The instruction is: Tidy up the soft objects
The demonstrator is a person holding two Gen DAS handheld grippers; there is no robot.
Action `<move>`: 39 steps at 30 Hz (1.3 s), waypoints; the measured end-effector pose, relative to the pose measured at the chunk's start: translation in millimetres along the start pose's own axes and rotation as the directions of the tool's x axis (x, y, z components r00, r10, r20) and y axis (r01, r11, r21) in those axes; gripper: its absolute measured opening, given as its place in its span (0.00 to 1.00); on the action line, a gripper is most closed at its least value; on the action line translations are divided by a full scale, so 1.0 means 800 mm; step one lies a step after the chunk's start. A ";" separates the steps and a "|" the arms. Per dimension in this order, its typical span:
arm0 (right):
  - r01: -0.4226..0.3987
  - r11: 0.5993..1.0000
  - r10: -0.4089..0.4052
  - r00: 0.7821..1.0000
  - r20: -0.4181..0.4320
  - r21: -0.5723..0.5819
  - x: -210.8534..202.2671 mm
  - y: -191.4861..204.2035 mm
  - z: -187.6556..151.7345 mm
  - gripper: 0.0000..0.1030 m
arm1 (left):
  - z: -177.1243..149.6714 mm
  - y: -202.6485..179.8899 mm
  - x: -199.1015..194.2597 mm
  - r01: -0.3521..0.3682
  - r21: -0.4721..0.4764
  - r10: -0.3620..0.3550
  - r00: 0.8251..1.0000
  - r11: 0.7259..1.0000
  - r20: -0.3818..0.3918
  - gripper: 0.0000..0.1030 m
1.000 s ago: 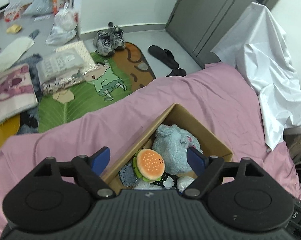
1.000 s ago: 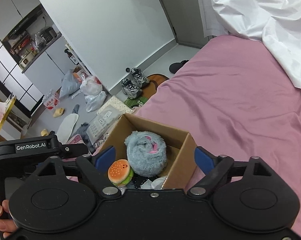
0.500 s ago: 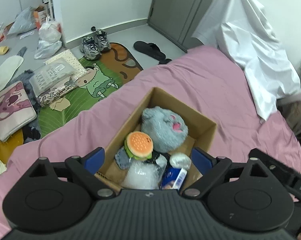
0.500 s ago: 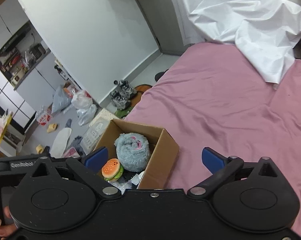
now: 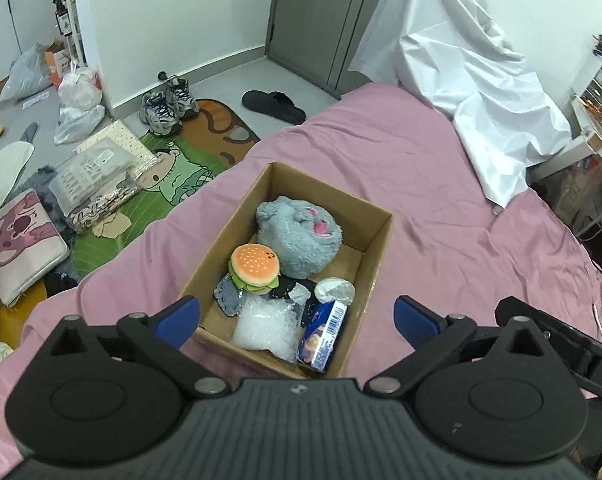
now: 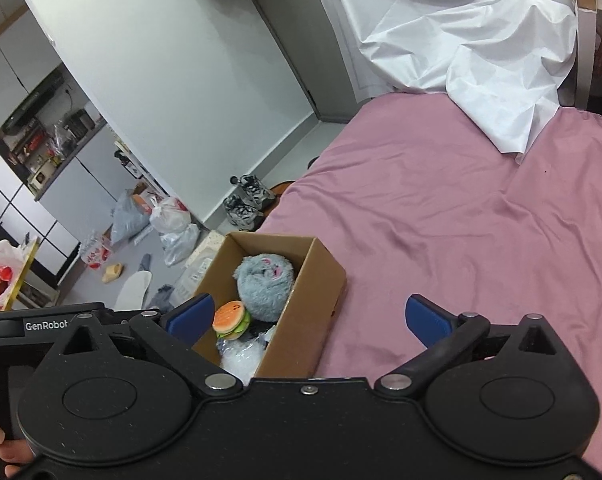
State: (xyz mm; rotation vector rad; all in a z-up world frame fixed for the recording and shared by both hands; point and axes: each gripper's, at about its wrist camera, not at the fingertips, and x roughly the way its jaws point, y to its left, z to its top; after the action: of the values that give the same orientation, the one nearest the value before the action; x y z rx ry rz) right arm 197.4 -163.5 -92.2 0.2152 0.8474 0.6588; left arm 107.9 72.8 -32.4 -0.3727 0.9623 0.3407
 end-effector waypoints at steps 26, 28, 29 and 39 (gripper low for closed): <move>0.003 0.999 0.002 0.995 0.100 -0.050 -0.088 0.000 -0.027 1.00 | -0.043 -0.020 -0.061 0.044 0.069 -0.048 0.997 0.997 0.057 1.00; 0.004 0.999 0.001 0.994 0.105 -0.042 -0.095 -0.002 -0.030 1.00 | -0.047 -0.018 -0.067 0.047 0.083 -0.053 0.996 0.995 0.067 1.00; 0.009 0.999 -0.005 0.994 0.109 -0.037 -0.099 -0.002 -0.031 1.00 | -0.048 -0.018 -0.069 0.050 0.088 -0.057 0.996 0.995 0.072 1.00; 0.004 0.999 0.000 0.990 0.139 -0.032 -0.144 0.019 -0.046 1.00 | -0.064 0.000 -0.094 0.066 0.117 -0.076 0.993 0.991 0.088 1.00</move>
State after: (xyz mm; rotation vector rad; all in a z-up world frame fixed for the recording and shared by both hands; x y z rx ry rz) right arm 107.4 -225.7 -37.7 0.2285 0.7024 0.6476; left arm 31.0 41.1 4.5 -0.2837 0.8720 0.2349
